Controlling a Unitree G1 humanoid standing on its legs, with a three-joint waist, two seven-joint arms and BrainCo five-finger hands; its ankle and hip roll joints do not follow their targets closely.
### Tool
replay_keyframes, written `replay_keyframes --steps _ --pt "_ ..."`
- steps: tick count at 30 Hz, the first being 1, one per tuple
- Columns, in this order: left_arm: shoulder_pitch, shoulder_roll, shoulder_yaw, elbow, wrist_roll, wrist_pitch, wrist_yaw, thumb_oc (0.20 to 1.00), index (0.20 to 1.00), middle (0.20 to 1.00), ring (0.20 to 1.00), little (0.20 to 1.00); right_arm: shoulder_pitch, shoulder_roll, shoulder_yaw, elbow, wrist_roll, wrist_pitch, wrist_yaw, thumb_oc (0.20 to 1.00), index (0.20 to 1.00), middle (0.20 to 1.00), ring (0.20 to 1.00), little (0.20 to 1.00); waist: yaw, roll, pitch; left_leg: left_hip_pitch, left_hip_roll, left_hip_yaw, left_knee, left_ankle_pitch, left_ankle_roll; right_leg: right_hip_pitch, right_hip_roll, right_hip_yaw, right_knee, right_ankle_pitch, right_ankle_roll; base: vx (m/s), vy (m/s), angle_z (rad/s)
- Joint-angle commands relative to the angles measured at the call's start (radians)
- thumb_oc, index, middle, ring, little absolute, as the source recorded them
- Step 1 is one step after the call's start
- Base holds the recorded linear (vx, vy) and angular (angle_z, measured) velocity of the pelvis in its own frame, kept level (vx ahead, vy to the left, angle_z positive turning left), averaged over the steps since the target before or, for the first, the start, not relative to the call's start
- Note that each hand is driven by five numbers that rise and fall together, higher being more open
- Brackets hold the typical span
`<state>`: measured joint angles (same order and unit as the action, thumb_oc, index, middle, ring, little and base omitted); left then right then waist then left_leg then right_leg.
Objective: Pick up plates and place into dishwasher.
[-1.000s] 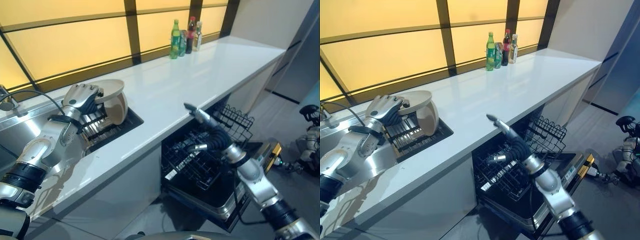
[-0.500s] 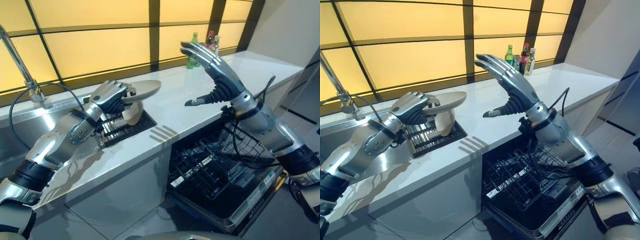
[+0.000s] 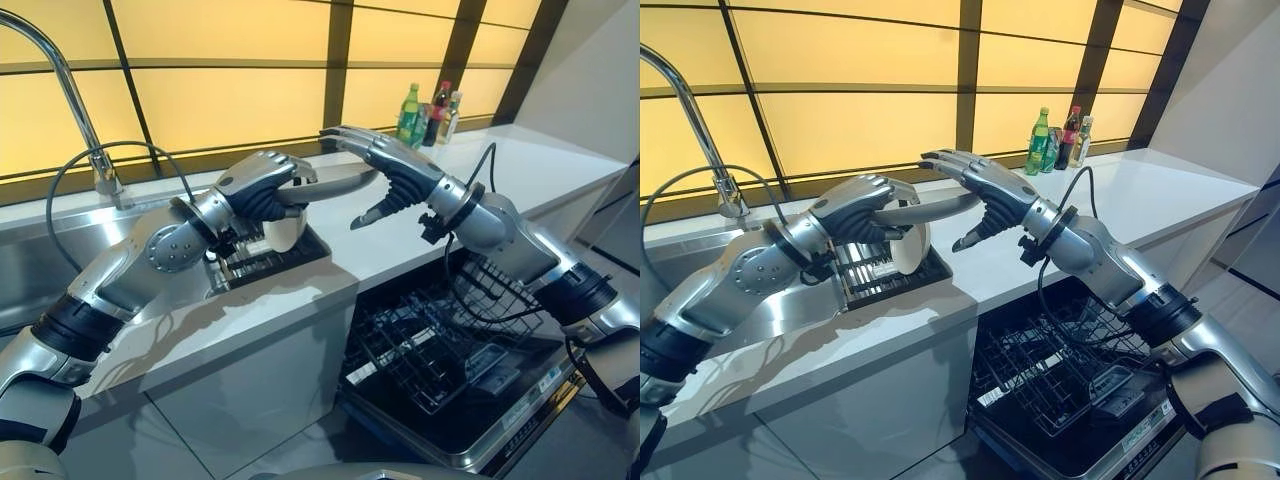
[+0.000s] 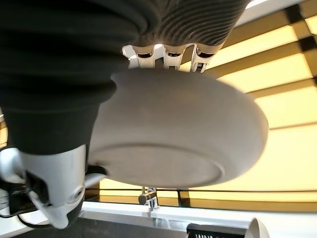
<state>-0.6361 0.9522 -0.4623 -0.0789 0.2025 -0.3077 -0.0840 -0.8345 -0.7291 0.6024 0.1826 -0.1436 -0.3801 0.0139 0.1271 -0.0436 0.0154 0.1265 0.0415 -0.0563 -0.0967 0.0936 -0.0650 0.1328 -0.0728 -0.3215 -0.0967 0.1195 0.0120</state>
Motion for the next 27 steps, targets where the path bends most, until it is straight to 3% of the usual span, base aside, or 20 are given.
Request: replay_keyframes --steps 1,2,12,21,22,23,27 --pt "-0.179 -0.052 -0.017 -0.027 -0.079 -0.033 0.031 0.2 0.2 0.2 0.2 0.2 -0.197 -0.043 0.077 0.066 0.066 0.023 0.008 0.241 0.241 0.241 0.241 0.241 0.04 0.032 0.022 -0.024 -0.038 -0.007 0.009 -0.115 0.002 0.046 -0.04 -0.019 0.009 -0.15 0.099 0.0 0.0 0.0" --pt "-0.18 -0.053 -0.015 -0.031 -0.08 -0.035 0.039 0.2 0.2 0.2 0.2 0.2 -0.192 -0.038 0.075 0.069 0.081 0.028 0.012 0.2 0.2 0.2 0.2 0.2 0.041 0.032 0.022 -0.024 -0.037 -0.008 0.009 -0.115 0.002 0.047 -0.039 -0.019 0.009 -0.151 0.098 0.0 0.0 0.0" --pt "-0.169 -0.082 0.015 -0.043 -0.078 -0.025 0.033 0.2 0.2 0.2 0.2 0.2 -0.142 0.019 -0.003 0.088 0.106 0.021 -0.076 0.2 0.2 0.2 0.2 0.2 0.04 0.039 0.025 -0.02 -0.037 -0.012 0.009 -0.119 0.004 0.05 -0.038 -0.012 0.009 -0.153 0.097 0.0 0.0 0.0" --pt "-0.136 -0.076 0.041 -0.039 -0.076 0.002 0.013 0.2 0.2 0.2 0.2 0.2 -0.079 0.01 -0.076 0.051 0.129 -0.001 -0.1 0.2 0.2 0.2 0.2 0.2 0.025 0.042 0.029 -0.011 -0.036 0.0 0.009 -0.125 0.007 0.051 -0.036 0.001 0.009 -0.153 0.098 0.0 0.0 0.0" --pt "-0.129 -0.075 0.046 -0.033 -0.063 0.012 0.013 0.567 0.567 0.567 0.567 0.567 -0.07 0.008 -0.083 0.051 0.133 -0.006 -0.101 0.2 0.2 0.2 0.2 0.2 0.024 0.042 0.03 -0.009 -0.036 0.001 0.009 -0.126 0.009 0.051 -0.036 0.003 0.009 -0.153 0.098 0.0 0.0 0.0" --pt "-0.125 -0.072 0.049 -0.026 -0.049 0.022 0.02 1.0 1.0 1.0 1.0 1.0 -0.059 0.008 -0.093 0.048 0.131 -0.008 -0.099 0.2 0.2 0.2 0.2 0.2 0.021 0.043 0.031 -0.008 -0.036 0.004 0.009 -0.128 0.009 0.052 -0.035 0.006 0.009 -0.153 0.098 0.0 0.0 0.0" --pt "-0.091 -0.021 0.082 0.005 0.077 0.042 0.098 1.0 1.0 1.0 1.0 1.0 0.015 -0.031 -0.144 0.012 0.119 -0.011 -0.098 0.2 0.2 0.2 0.2 0.2 0.004 0.043 0.035 0.0 -0.034 0.018 0.009 -0.133 0.011 0.053 -0.035 0.018 0.009 -0.151 0.101 0.0 0.0 0.0"
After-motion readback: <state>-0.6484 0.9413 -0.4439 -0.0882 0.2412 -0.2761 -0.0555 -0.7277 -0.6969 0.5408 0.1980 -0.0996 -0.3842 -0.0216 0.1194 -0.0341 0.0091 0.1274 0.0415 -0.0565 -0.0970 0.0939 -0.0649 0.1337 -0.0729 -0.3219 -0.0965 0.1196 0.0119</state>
